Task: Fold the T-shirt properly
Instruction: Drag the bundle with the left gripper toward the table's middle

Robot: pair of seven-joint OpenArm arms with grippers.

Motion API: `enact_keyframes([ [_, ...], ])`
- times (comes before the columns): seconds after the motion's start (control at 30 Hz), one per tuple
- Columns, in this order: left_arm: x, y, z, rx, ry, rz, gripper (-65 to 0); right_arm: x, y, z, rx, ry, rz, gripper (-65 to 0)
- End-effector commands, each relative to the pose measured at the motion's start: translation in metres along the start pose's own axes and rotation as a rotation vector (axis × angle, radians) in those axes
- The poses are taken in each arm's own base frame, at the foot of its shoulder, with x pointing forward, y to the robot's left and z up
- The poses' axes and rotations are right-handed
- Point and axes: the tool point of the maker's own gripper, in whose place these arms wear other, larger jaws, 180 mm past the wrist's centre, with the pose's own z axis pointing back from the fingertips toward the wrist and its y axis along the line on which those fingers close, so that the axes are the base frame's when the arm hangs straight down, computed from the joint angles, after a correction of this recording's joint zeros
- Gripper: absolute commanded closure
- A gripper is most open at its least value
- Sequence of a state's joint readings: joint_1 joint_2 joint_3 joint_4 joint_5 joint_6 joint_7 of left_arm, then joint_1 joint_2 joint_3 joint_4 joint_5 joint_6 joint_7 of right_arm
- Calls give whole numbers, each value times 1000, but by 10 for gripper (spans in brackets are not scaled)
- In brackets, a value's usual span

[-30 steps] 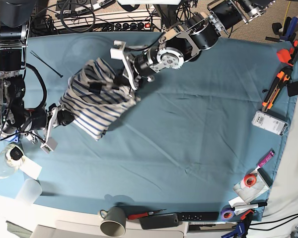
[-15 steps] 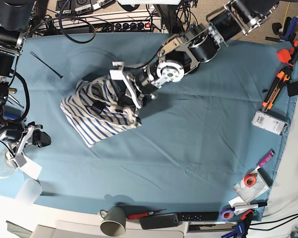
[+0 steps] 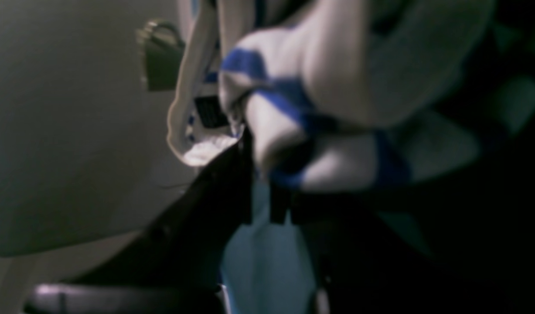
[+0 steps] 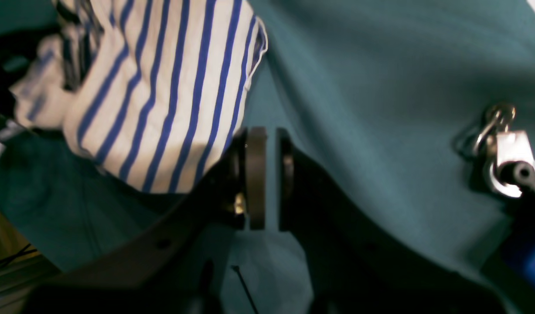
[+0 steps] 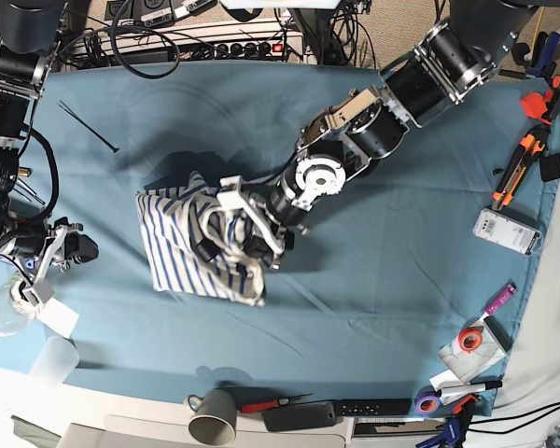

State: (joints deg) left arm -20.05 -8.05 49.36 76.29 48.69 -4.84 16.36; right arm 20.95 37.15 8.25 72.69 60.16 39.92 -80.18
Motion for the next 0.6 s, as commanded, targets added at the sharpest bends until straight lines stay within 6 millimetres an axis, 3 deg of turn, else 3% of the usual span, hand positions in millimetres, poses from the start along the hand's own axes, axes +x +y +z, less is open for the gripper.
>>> enact_keyframes([
  [0.0, 7, 26, -3, 69, -19, -2, 0, 20, -5, 14, -17, -58, 23, -40],
  [0.37, 5, 41, -4, 122, -17, 2, 0, 20, -5, 14, -16, -57, 23, -40],
  [0.5, -15, 78, 3, 315, 83, 71, 0, 20, -5, 14, -16, -58, 23, -40],
  [0.57, -27, 101, 10, 430, 132, 118, -63, 20, -5, 14, -16, -58, 23, -40],
])
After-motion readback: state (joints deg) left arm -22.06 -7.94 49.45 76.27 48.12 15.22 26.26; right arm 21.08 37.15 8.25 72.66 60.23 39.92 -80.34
